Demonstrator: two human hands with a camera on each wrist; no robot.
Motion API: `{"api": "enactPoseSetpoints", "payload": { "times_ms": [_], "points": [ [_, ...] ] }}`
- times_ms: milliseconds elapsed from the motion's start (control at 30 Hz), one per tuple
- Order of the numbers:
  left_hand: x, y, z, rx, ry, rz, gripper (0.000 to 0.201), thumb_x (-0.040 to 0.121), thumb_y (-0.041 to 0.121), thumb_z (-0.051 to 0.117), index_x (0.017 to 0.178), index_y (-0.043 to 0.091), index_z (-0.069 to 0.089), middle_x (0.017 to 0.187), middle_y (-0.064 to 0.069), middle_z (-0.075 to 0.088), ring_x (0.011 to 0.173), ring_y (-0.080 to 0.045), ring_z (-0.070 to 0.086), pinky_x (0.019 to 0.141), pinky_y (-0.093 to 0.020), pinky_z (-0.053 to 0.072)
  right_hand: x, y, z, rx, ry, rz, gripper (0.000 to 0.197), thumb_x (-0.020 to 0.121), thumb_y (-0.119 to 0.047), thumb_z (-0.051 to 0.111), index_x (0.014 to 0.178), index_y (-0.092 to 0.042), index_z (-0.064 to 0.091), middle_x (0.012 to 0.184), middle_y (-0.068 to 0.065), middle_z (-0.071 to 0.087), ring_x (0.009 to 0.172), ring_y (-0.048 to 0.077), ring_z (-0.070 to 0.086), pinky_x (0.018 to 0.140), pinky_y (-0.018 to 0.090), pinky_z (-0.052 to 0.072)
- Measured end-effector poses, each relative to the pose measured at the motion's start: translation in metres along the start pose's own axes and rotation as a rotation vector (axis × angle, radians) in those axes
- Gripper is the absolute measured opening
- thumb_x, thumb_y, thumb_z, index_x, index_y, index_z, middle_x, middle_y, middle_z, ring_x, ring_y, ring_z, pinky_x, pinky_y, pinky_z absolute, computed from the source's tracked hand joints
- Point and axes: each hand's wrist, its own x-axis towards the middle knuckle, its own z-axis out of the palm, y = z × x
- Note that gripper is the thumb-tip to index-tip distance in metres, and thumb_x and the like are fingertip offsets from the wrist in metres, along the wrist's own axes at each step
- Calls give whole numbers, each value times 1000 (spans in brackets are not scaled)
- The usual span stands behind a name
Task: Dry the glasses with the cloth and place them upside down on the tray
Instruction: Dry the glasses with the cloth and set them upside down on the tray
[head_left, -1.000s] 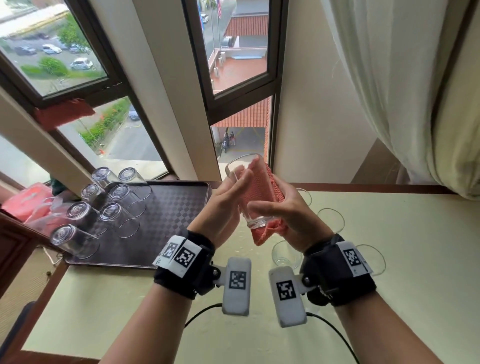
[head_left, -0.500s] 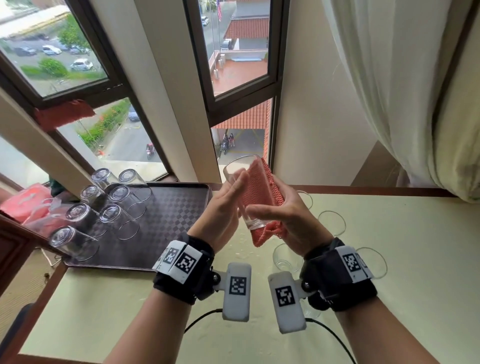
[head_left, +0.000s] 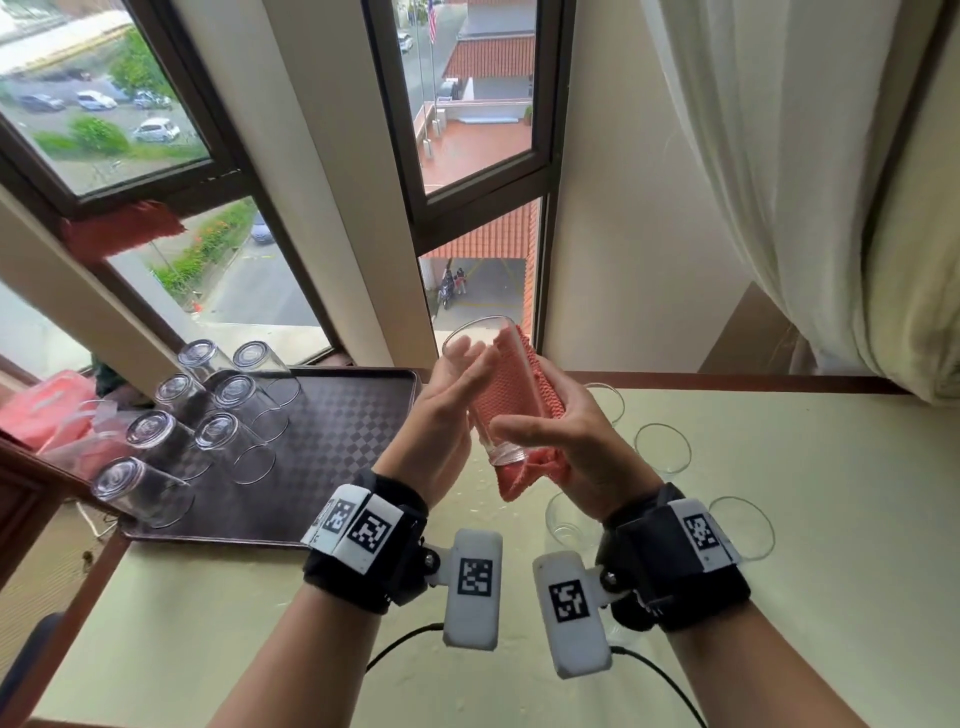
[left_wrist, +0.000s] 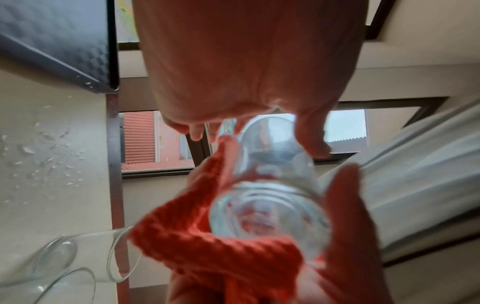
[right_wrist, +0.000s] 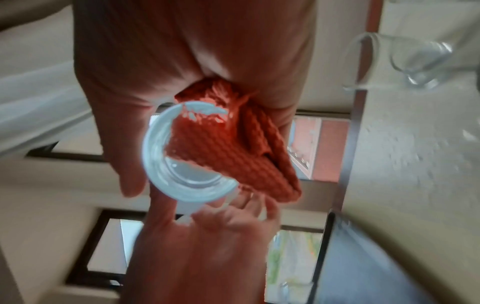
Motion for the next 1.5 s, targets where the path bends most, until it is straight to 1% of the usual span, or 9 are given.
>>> {"api": "enactPoseSetpoints", "payload": {
  "times_ms": [167, 333, 567, 667, 767, 1000, 1167, 1367, 1500],
  "points": [
    [4, 4, -7, -37, 69, -18, 103, 74, 40, 82, 155, 9, 25, 151, -19, 44, 139, -29, 45, 118, -50, 31, 3, -3, 1, -221, 180, -65, 99, 55, -29, 91, 142, -24, 46, 124, 4, 66, 114, 24, 65, 89, 43, 59],
    [5, 0, 4, 22, 64, -3, 105, 80, 27, 74, 156, 20, 1, 148, -14, 47, 131, -25, 53, 78, -21, 57, 3, 3, 7, -220, 158, -92, 89, 58, -22, 90, 137, -28, 48, 127, 5, 65, 115, 24, 66, 88, 44, 59],
    [3, 6, 1, 65, 52, -15, 104, 74, 53, 78, 153, 7, 26, 150, -14, 45, 136, -27, 47, 114, -48, 38, 0, -1, 1, -39, 127, -24, 85, 58, -18, 85, 136, -23, 51, 126, 15, 64, 114, 33, 65, 92, 48, 57],
    [5, 7, -3, -15, 126, -23, 99, 88, 17, 71, 159, 13, 1, 159, -16, 29, 140, -26, 39, 95, -29, 46, -1, 4, 5, -159, 171, -81, 91, 64, -16, 85, 144, -30, 44, 129, 4, 64, 116, 24, 65, 90, 50, 58],
    [7, 5, 1, 75, 109, -9, 106, 84, 30, 77, 158, 20, 2, 149, -10, 41, 129, -21, 53, 82, -25, 53, -2, 5, 10, -90, 111, -76, 79, 67, -11, 81, 135, -34, 49, 128, 4, 65, 117, 25, 65, 92, 46, 57],
    [-6, 13, -7, -39, -25, -15, 83, 80, 44, 74, 142, -2, 41, 133, -28, 49, 124, -33, 51, 116, -61, 31, 2, -7, 9, 2, 38, 1, 78, 61, -22, 79, 133, -28, 49, 129, 17, 62, 116, 35, 63, 95, 46, 56],
    [-3, 13, -4, -70, 82, -17, 105, 78, 27, 74, 158, 12, 7, 149, -20, 44, 133, -30, 51, 110, -48, 45, 4, -8, 15, -171, 86, -57, 84, 68, -16, 79, 142, -31, 42, 128, 1, 65, 115, 19, 66, 93, 39, 57],
    [-10, 12, 0, 61, -29, -20, 102, 63, 75, 74, 141, 14, 49, 137, -21, 56, 128, -40, 53, 110, -61, 39, 1, -8, 10, 47, -9, 5, 79, 64, -14, 75, 137, -27, 48, 124, 12, 65, 113, 31, 66, 87, 41, 57],
    [-4, 13, -11, 11, 74, -34, 81, 88, 42, 69, 150, 5, 34, 140, -9, 58, 133, -23, 52, 118, -52, 28, 4, -6, 9, -123, 152, -28, 99, 61, -24, 84, 149, -27, 37, 132, 5, 61, 119, 26, 63, 96, 47, 56]
  ]
}}
